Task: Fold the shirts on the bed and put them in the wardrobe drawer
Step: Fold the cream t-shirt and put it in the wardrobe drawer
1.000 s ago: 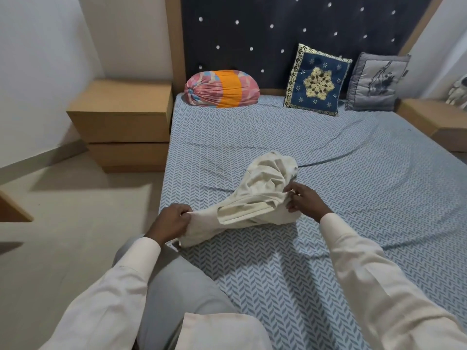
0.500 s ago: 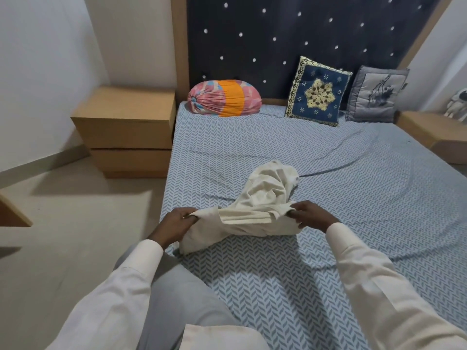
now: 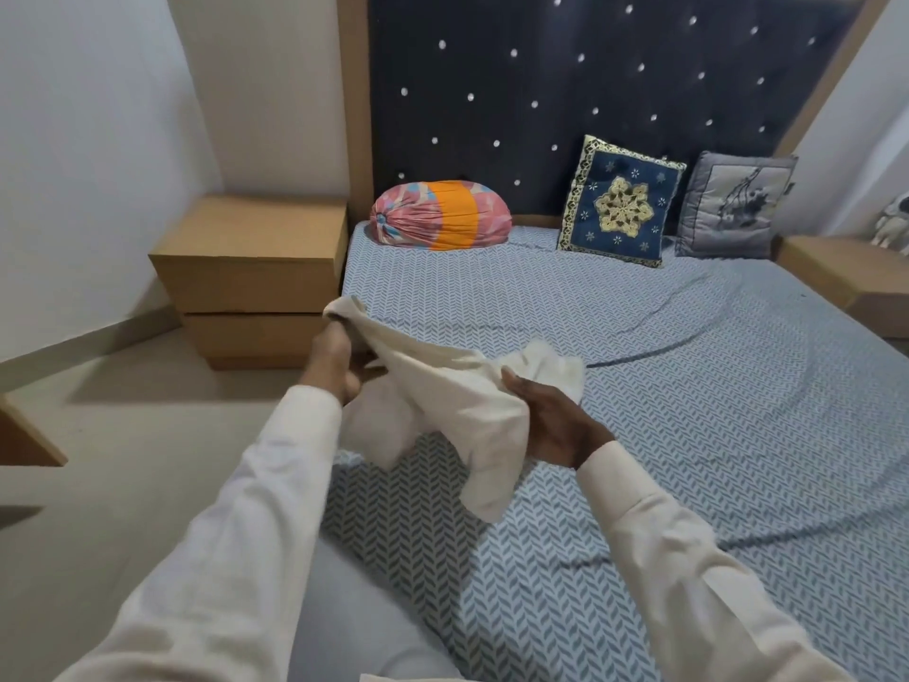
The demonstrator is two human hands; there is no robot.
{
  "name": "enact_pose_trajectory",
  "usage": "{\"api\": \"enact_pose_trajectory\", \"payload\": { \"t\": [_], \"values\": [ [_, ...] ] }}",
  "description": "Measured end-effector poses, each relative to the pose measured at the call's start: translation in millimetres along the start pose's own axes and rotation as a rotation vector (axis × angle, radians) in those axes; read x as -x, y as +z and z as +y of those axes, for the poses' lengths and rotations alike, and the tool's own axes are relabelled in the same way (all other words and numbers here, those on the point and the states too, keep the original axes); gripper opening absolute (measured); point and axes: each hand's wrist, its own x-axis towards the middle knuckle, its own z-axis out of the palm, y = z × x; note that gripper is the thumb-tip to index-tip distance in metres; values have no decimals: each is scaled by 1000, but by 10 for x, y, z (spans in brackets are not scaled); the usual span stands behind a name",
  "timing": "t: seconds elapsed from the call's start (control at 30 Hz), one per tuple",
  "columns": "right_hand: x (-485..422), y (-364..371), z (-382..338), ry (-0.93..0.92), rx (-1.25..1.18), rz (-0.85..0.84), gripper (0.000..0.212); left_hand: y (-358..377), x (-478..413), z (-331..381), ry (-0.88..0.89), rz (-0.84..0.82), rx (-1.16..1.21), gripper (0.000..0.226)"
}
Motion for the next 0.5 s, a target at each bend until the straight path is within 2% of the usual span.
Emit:
{"api": "enact_pose_trajectory", "payload": {
  "t": [0.1,0.17,0.27,0.33,0.37,0.43,0.47,0.5],
  "values": [
    [70,-215,-61,-88,-137,23,51,629,-72,219,80,-231,30,28],
    [160,-397,-81,-231,-214,75,49,1001,-144,159,98,-391,-24,39],
    [252,-875,36,-408,-380,419,28,1289,-241,-293,255,-508,-343,52],
    [330,-1250,231,-363,-389,770,24,1184,-286,-681,345,-477,-590,61],
    [383,-1436,372,-266,-327,966,25,1080,-321,-901,385,-442,-758,60],
    [420,-1640,661,41,-22,1282,45,681,-377,-1291,370,-365,-1060,48],
    [416,-1725,790,130,214,1406,55,508,-387,-1475,329,-367,-1156,41],
    [388,-1712,853,110,440,1464,57,348,-394,-1624,295,-382,-1224,36]
  ]
}}
